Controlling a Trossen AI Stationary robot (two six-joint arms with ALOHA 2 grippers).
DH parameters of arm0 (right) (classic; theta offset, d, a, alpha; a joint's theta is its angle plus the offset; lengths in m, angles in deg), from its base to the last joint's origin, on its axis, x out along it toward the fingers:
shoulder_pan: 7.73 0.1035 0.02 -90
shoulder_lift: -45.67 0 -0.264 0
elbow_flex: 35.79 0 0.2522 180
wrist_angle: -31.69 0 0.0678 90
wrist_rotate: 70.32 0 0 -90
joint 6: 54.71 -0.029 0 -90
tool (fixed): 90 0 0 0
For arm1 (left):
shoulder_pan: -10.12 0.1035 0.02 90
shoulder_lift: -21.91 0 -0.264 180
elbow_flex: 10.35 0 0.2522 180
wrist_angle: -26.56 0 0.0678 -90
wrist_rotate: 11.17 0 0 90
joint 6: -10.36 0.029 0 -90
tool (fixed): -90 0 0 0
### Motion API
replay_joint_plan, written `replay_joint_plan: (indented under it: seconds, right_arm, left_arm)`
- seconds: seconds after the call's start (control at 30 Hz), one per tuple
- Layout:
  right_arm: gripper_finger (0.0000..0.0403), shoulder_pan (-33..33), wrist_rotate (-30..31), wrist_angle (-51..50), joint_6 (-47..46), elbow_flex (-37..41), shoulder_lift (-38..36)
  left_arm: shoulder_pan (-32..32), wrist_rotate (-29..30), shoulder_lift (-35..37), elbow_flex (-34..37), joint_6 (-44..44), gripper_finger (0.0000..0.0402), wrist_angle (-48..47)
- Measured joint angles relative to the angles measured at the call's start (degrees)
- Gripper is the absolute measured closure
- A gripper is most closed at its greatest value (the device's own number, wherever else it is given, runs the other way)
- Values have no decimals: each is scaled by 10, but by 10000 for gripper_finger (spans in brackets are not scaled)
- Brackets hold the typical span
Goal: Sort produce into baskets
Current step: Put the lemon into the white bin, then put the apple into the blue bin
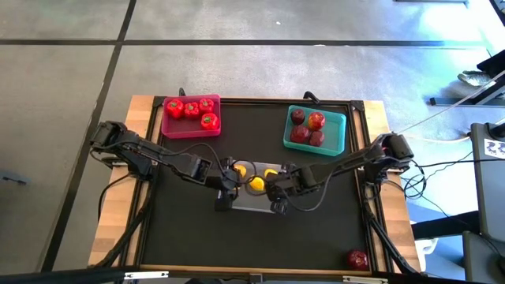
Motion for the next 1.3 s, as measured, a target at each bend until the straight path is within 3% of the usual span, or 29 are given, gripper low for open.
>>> replay_joint_plan:
  seconds: [0.17, 0.4, 0.87, 1.13, 1.3]
  right_arm:
    - [223, -15, -34, 2, 47, 0, 33]
    - [211, -25, -34, 24, 63, 0, 59]
    - [66, -24, -36, 40, 57, 1, 64]
    - [73, -24, -45, 1, 40, 0, 14]
    - [90, -22, -120, -67, -5, 0, -48]
  left_arm:
    - [0, 1, 0, 0, 0, 98, -1]
    - [0, 3, 0, 0, 0, 98, 0]
    - [0, 2, 0, 42, -24, 98, 55]
    - [1, 2, 0, 43, -22, 98, 60]
    - [1, 2, 0, 43, -15, 98, 63]
